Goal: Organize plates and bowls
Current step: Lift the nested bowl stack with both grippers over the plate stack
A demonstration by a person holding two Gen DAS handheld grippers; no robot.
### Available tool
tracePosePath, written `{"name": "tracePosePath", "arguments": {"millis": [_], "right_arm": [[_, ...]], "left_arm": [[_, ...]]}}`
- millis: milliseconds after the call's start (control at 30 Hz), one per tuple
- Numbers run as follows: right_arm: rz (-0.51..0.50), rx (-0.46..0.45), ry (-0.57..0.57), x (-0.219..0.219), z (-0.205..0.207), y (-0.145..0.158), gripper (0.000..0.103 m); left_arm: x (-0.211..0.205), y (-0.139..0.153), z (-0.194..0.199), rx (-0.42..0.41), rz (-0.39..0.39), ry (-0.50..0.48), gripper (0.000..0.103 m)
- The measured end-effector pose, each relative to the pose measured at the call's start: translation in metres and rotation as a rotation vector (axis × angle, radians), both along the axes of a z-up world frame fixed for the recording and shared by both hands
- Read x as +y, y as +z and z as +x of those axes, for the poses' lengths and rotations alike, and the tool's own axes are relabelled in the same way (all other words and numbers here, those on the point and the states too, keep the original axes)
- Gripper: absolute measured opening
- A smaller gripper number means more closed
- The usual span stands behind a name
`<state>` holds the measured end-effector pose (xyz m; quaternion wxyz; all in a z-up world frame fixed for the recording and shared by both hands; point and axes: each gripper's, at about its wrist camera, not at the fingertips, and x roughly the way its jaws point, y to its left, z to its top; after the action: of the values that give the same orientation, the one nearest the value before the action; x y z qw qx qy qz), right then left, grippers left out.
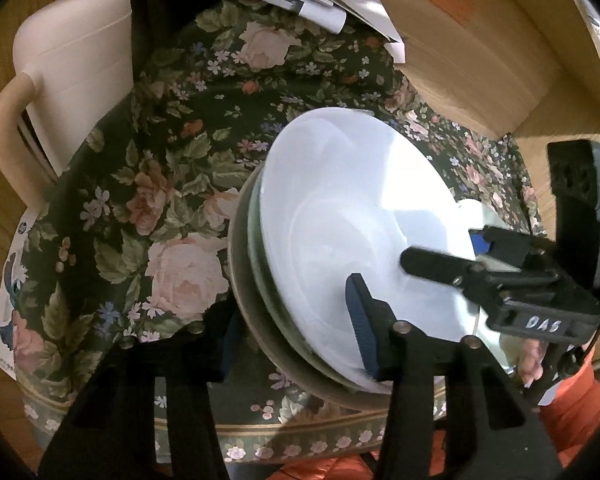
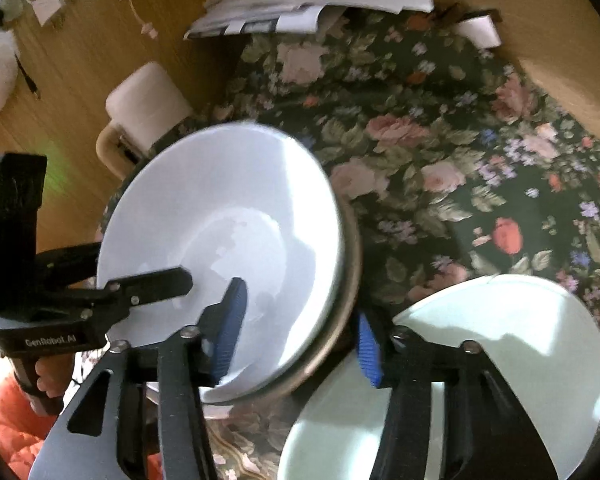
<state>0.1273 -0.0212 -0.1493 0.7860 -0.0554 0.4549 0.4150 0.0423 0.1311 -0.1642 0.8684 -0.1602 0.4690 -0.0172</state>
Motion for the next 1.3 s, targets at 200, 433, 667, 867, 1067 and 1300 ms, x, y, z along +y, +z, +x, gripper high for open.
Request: {"name": "tracePosePath", "arguments": {"millis": [200,433,667,867,1067,1300], "right_arm": [[-0.026,-0.013,-0.031,0.006,0.001,-0.004,0.039],[-0.012,-0.004,-0.06,0.0,0.003,-0.003,0.03],[0.032,0.004,-0.071,-0.007,0.003,0.003,0.029],[0.07,-0.016,-0.083,-0.014,-0.001,0.013,0.028],[0.099,-0.047,-0.105,-0.026,-0.005,0.027,0.028],[0.12,-0.074,-0.138,-0.047,-0.009,0.038,0.028]], "left_arm": [[-0.002,0.001,-0.001,-0.017,0.033,0.009,0.045],[-0.006,0.001,0.0,-0.027,0.089,0.025,0.045],[-0.006,0.006,0.0,-0.037,0.095,0.051,0.044],[-0.009,0.017,-0.001,-0.063,0.1,0.062,0.044],[-0.018,0.032,0.001,-0.093,0.105,0.059,0.044],[-0.037,0.047,0.003,-0.131,0.111,0.033,0.044]]}}
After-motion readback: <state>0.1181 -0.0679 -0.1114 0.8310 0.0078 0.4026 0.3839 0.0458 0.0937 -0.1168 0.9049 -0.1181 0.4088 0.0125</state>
